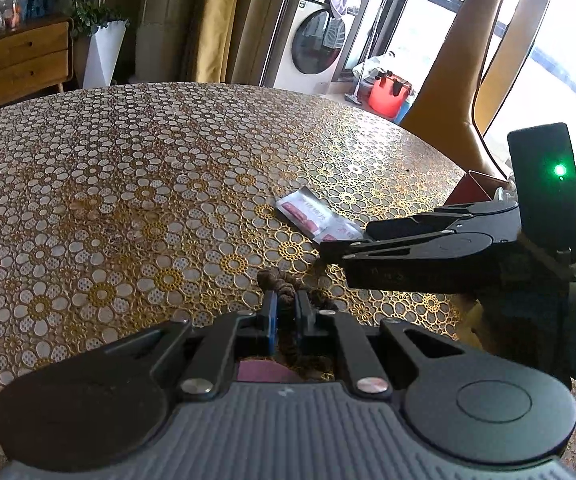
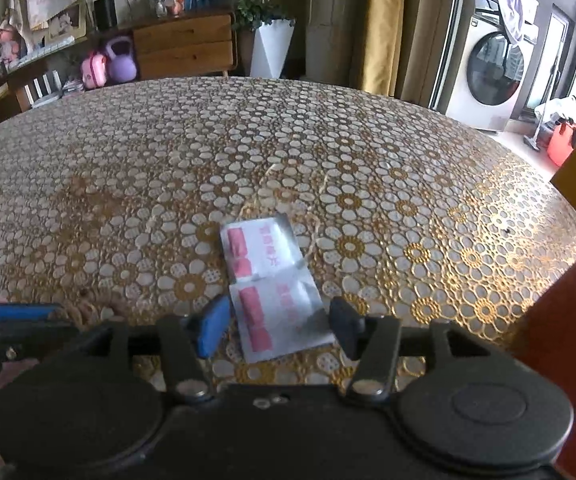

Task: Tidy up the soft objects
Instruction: 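Grasp the brown hair tie with the left tool while the right tool grasps the white packet, then carry the hair tie and white packet over the red box with both tools, then open both tools to drop the hair tie and packet into the box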

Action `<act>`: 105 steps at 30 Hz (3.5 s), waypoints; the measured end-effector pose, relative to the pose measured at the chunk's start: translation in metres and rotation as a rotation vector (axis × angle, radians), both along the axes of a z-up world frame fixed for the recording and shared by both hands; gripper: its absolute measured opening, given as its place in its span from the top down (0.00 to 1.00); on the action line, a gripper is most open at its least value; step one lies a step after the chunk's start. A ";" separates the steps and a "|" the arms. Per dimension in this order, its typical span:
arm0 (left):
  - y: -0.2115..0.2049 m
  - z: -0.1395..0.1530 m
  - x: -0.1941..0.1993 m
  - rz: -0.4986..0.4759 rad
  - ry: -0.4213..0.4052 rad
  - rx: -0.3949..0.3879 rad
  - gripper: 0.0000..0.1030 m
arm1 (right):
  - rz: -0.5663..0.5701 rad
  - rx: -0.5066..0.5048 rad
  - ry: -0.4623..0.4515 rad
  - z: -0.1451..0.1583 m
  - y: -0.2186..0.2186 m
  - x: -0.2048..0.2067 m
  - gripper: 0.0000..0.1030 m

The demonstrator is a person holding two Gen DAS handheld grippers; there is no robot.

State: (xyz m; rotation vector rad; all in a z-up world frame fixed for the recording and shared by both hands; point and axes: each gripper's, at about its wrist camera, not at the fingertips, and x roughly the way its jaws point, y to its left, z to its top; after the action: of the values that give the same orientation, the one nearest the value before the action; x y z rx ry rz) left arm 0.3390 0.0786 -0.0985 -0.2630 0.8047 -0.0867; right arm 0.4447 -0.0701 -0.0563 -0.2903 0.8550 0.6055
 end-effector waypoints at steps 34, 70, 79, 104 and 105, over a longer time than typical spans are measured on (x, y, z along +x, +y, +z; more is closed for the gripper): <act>-0.050 0.061 -0.012 -0.044 -0.086 -0.016 0.92 | -0.068 0.138 -0.082 0.079 -0.081 -0.072 0.75; -0.284 0.103 0.073 -0.399 -0.119 -0.048 0.92 | -0.360 0.077 -0.207 0.113 -0.274 -0.072 0.74; -0.283 0.073 0.100 -0.375 -0.057 -0.012 0.92 | -0.350 0.018 -0.174 0.082 -0.264 -0.050 0.74; -0.280 0.057 0.088 -0.378 -0.001 0.121 0.91 | -0.383 0.012 -0.149 0.071 -0.266 -0.048 0.70; -0.278 0.059 0.085 -0.380 -0.008 0.119 0.90 | -0.383 0.016 -0.154 0.074 -0.267 -0.050 0.69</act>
State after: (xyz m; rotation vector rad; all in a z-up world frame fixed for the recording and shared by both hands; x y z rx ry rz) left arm 0.4244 -0.1996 -0.0394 0.0053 0.8415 -0.3954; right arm 0.3946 -0.3367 0.0174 -0.1499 0.7316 0.2299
